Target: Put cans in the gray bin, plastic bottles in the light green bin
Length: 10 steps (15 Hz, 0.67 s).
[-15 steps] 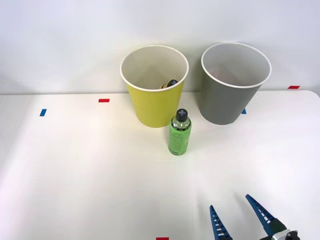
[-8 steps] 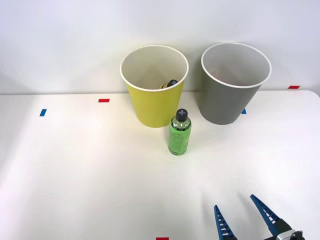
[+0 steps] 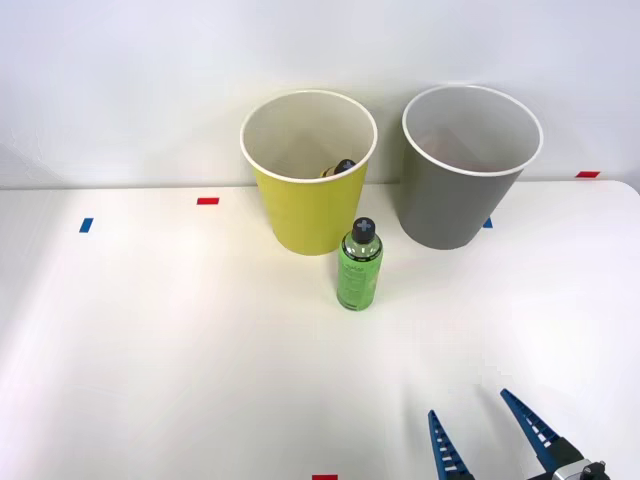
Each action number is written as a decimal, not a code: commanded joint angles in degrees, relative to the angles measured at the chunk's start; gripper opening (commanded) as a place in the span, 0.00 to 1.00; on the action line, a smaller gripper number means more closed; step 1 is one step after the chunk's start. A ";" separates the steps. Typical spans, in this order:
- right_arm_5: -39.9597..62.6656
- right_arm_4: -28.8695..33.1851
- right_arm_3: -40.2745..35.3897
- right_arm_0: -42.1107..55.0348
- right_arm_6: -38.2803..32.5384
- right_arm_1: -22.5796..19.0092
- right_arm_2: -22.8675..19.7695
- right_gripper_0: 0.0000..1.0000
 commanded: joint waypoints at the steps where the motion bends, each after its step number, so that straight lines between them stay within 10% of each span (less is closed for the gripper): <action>1: 0.00 -0.01 0.00 0.00 0.01 -0.01 0.00 1.00; 10: 0.00 -0.01 0.00 0.00 0.01 -0.01 0.00 1.00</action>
